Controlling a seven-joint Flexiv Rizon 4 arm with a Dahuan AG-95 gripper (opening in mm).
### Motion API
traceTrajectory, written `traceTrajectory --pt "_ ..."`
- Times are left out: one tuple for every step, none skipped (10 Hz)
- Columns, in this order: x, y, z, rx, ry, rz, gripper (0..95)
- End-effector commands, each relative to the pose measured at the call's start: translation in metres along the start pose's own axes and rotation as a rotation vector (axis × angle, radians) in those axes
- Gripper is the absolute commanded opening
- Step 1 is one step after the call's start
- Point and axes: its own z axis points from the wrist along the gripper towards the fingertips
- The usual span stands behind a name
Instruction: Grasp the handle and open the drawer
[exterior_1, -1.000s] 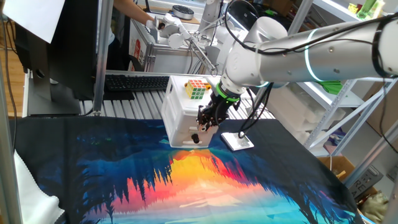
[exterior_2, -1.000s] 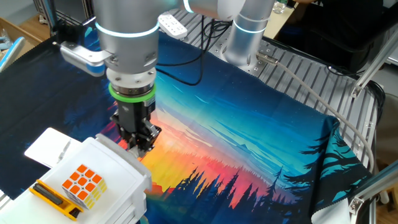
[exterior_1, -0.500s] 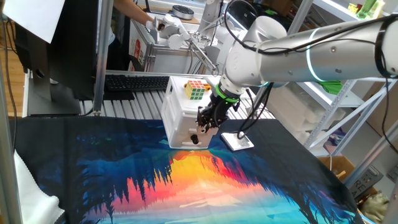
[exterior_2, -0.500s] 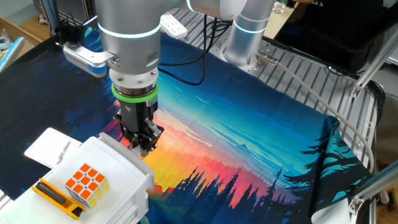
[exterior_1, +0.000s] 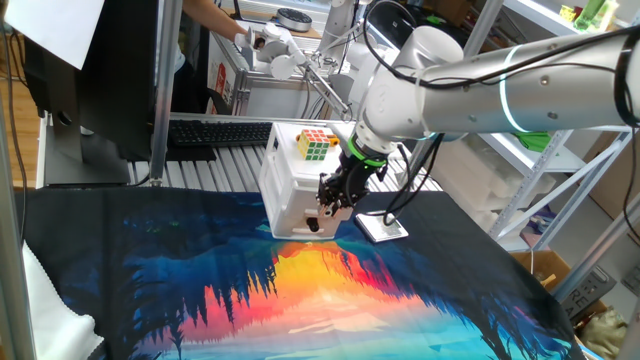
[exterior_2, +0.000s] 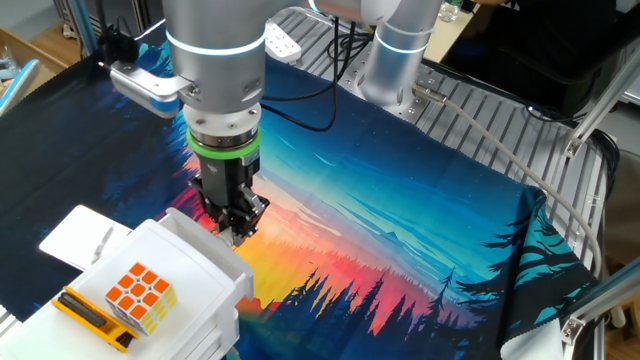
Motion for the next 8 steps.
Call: traceTrajectory --pt "0.005 0.001 -0.003 0.0 0.003 0.003 0.0" --pt "0.007 0.001 -0.003 0.0 0.003 0.005 0.0" --pt "0.009 0.002 -0.002 -0.001 0.003 0.006 0.0" --pt "0.01 0.002 0.001 -0.006 0.003 0.006 0.0" --pt "0.011 0.002 0.002 -0.008 0.003 0.006 0.0" --pt "0.013 0.002 0.001 -0.009 0.007 0.005 0.0" --pt "0.018 0.003 -0.002 -0.007 0.011 0.009 0.0" --pt "0.021 0.004 -0.004 -0.006 0.014 0.01 0.0"
